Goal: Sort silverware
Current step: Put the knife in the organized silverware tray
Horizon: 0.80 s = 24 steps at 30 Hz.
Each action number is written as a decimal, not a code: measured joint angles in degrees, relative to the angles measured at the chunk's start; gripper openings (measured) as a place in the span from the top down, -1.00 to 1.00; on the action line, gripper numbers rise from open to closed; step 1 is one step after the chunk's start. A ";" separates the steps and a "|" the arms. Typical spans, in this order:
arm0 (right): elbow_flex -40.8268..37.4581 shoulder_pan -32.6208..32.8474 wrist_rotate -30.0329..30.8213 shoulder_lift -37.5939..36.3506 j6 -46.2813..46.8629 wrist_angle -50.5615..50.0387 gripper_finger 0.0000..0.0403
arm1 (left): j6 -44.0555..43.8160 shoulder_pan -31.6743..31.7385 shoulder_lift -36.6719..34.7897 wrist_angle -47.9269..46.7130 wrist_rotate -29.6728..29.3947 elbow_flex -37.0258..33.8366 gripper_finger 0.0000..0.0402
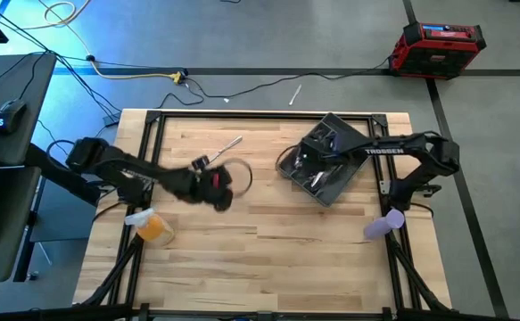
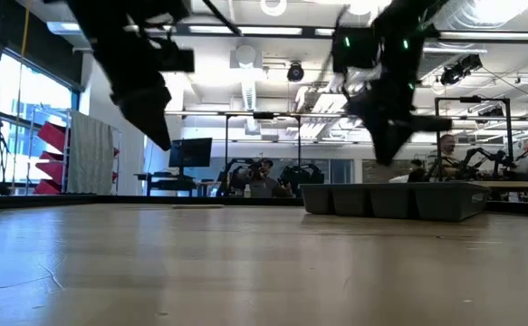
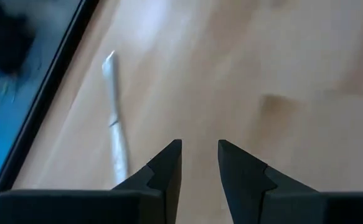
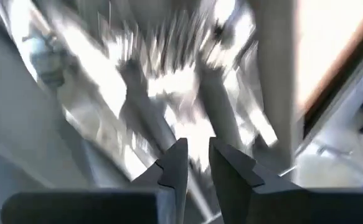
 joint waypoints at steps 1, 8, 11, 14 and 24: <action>1.69 1.52 -1.86 0.00 2.53 0.16 0.75 | 1.44 2.57 0.00 0.49 1.57 -0.04 0.55; 9.47 11.41 -13.67 -0.02 28.37 4.15 0.75 | 11.41 19.64 0.00 10.54 11.56 -4.95 0.50; 8.95 16.92 -12.11 -0.02 33.14 7.81 0.77 | 12.97 25.20 0.00 12.84 11.71 -7.39 0.57; 7.33 22.21 -10.99 0.01 37.95 11.85 0.80 | 13.07 28.85 0.15 15.91 13.58 -9.67 0.69; 3.33 37.27 0.72 0.05 48.76 32.47 0.91 | 13.39 30.02 4.65 20.16 19.47 -13.57 0.99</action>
